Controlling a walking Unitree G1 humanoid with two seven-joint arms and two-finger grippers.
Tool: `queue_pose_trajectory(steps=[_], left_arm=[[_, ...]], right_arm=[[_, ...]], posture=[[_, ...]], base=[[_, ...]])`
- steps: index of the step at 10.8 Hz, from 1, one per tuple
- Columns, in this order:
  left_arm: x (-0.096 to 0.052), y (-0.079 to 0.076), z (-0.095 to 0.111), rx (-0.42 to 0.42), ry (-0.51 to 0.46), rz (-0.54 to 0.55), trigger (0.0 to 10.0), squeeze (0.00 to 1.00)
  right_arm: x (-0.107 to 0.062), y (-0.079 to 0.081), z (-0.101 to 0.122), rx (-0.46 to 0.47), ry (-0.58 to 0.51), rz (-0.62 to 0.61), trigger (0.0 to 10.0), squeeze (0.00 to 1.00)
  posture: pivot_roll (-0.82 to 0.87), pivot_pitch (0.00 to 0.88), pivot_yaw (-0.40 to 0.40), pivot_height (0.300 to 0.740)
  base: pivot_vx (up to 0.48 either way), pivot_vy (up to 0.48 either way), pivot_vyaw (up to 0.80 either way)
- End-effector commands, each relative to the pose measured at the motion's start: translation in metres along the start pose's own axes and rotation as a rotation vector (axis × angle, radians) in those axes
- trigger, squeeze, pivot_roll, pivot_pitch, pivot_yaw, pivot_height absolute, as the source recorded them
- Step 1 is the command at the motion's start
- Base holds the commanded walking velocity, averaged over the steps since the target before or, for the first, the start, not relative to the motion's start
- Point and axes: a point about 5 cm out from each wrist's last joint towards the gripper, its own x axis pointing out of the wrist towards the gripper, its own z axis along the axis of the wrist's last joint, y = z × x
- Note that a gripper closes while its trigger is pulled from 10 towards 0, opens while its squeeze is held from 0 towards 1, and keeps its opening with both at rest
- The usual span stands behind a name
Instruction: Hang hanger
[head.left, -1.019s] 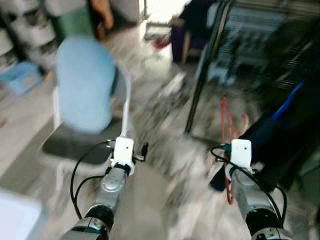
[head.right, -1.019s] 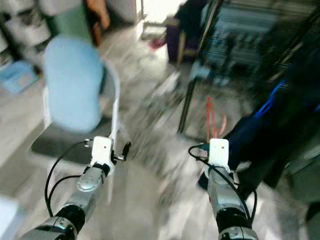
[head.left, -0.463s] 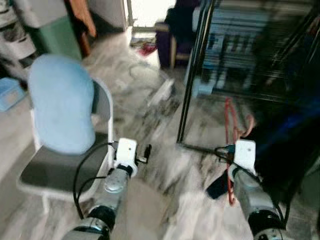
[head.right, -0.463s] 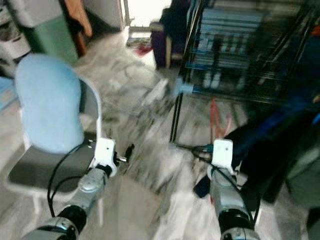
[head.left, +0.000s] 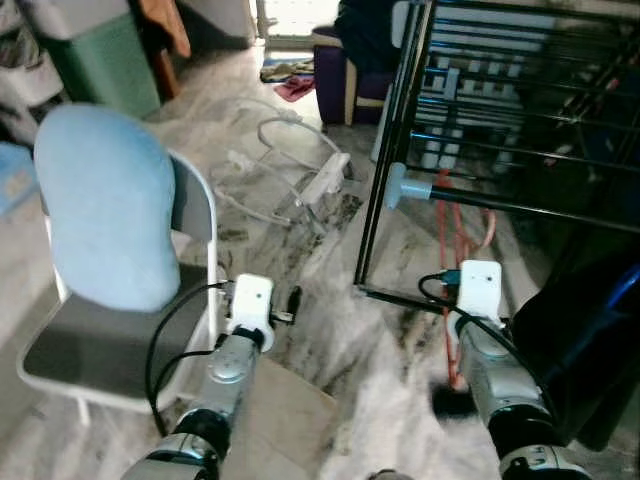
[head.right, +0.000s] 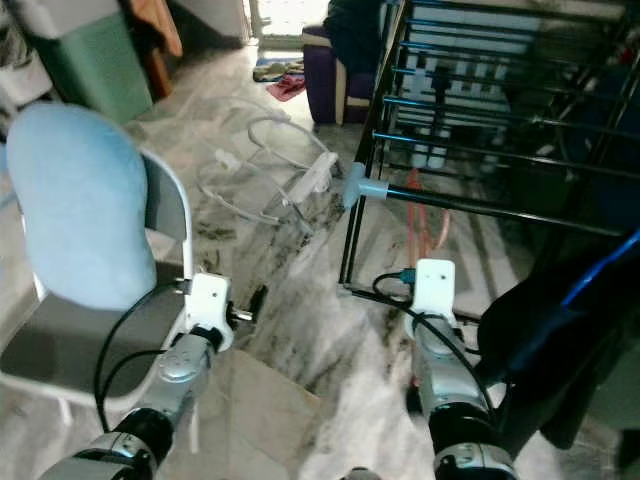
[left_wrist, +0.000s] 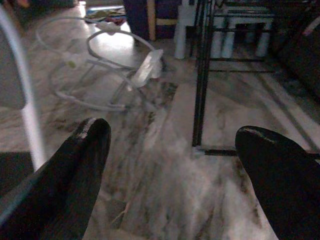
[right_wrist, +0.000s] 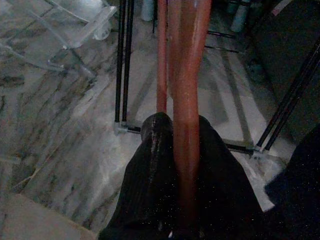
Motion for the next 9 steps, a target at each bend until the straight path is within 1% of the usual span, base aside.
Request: queue_pose_trajectory(steps=[1, 2, 3, 4, 5, 6, 7, 8, 9], left_arm=[[-0.002, 0.007, -0.003, 0.01, 0.01, 0.012, 10.0, 0.0], [-0.002, 0.006, -0.002, 0.009, 0.006, 0.01, 10.0, 0.0], [-0.002, 0.006, -0.002, 0.01, 0.006, 0.009, 10.0, 0.0], [-0.002, 0.006, -0.002, 0.01, 0.006, 0.009, 10.0, 0.0], [-0.002, 0.005, -0.002, 0.009, 0.007, 0.009, 10.0, 0.0], [-0.003, 0.005, -0.003, 0.008, 0.011, 0.009, 10.0, 0.0], [-0.003, 0.004, -0.004, 0.009, 0.012, 0.007, 10.0, 0.0], [-0.002, 0.002, -0.003, 0.009, 0.015, -0.004, 10.0, 0.0], [-0.001, 0.001, -0.003, 0.011, 0.016, -0.007, 10.0, 0.0]], right_arm=[[0.003, 0.004, 0.018, -0.014, -0.065, 0.01, 10.0, 0.0], [0.003, 0.006, 0.024, -0.019, -0.084, 0.018, 10.0, 0.0], [0.001, 0.009, 0.024, -0.025, -0.089, 0.033, 10.0, 0.0], [-0.005, 0.013, 0.015, -0.039, -0.08, 0.051, 10.0, 0.0], [-0.006, 0.013, 0.014, -0.041, -0.086, 0.047, 10.0, 0.0], [-0.006, 0.012, 0.018, -0.047, -0.119, 0.046, 10.0, 0.0], [-0.006, 0.012, 0.021, -0.053, -0.129, 0.045, 10.0, 0.0], [0.003, 0.007, 0.037, -0.035, -0.143, 0.034, 10.0, 0.0], [0.008, 0.004, 0.045, -0.032, -0.145, 0.031, 10.0, 0.0]], posture=[[-0.11, 0.067, 0.007, 0.74], [-0.11, 0.067, 0.008, 0.74], [-0.11, 0.067, 0.008, 0.74], [-0.11, 0.066, 0.005, 0.74], [-0.11, 0.067, 0.005, 0.74], [-0.12, 0.067, 0.01, 0.74], [-0.12, 0.067, 0.01, 0.74], [-0.13, 0.067, 0.011, 0.74], [-0.12, 0.069, 0.008, 0.74]], base=[[0.0, 0.0, 0.0], [0.0, 0.0, 0.0], [0.0, 0.0, 0.0], [0.0, 0.0, 0.0], [0.0, 0.0, 0.0], [0.0, 0.0, 0.0], [0.0, 0.0, 0.0], [0.0, 0.0, 0.0], [0.0, 0.0, 0.0]])
